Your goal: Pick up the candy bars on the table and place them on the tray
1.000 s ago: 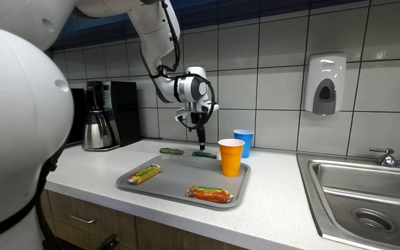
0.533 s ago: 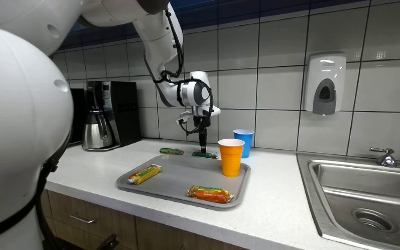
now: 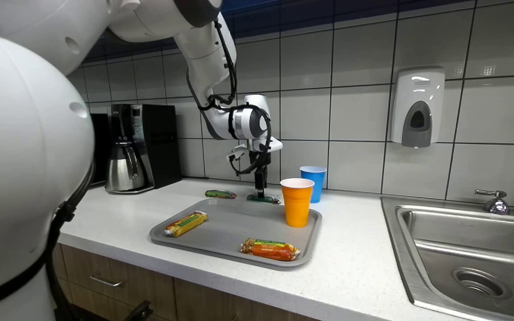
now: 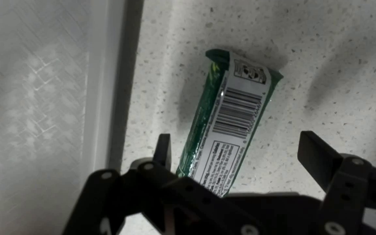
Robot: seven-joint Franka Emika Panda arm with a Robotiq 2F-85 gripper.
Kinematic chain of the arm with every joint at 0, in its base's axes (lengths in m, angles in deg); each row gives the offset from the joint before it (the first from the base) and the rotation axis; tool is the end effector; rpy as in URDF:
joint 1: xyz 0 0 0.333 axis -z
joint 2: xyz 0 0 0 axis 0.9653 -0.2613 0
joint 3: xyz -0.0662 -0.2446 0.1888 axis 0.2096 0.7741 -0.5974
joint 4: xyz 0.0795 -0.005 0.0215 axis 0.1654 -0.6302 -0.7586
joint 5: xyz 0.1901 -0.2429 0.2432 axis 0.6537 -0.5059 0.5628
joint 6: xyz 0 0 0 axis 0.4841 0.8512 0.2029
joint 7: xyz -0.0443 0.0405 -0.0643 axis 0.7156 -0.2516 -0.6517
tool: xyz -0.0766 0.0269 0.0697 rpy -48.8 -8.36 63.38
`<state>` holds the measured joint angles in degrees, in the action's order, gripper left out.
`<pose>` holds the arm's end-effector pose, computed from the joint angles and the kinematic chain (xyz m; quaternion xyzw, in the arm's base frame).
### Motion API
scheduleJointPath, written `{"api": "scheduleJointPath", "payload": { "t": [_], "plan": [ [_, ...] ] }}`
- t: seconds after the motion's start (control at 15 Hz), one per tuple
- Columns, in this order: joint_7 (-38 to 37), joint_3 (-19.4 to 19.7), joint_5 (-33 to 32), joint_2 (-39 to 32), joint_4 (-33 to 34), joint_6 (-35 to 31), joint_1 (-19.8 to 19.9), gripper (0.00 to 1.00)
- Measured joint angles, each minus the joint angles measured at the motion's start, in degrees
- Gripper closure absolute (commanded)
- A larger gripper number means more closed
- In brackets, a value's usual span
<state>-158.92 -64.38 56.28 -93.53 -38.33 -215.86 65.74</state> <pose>0.7056 0.0417 0.2302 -0.8078 0.5860 -0.0564 0.0274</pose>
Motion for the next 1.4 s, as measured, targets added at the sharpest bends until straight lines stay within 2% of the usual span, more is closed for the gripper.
{"api": "scheduleJointPath", "payload": {
  "t": [0.4,0.47,0.53,1.0,1.4],
  "plan": [
    [-0.99,-0.01,0.0,-1.16,0.85,0.0,0.0,0.0],
    [-1.01,-0.01,0.0,-1.3,0.95,0.0,0.0,0.25],
    [-1.02,-0.02,0.01,-1.4,1.02,0.0,0.0,0.26],
    [-1.02,-0.03,0.01,-1.77,1.5,0.0,0.0,0.82],
    [-1.02,-0.03,0.03,-1.77,2.01,0.0,0.01,0.83]
  ]
}}
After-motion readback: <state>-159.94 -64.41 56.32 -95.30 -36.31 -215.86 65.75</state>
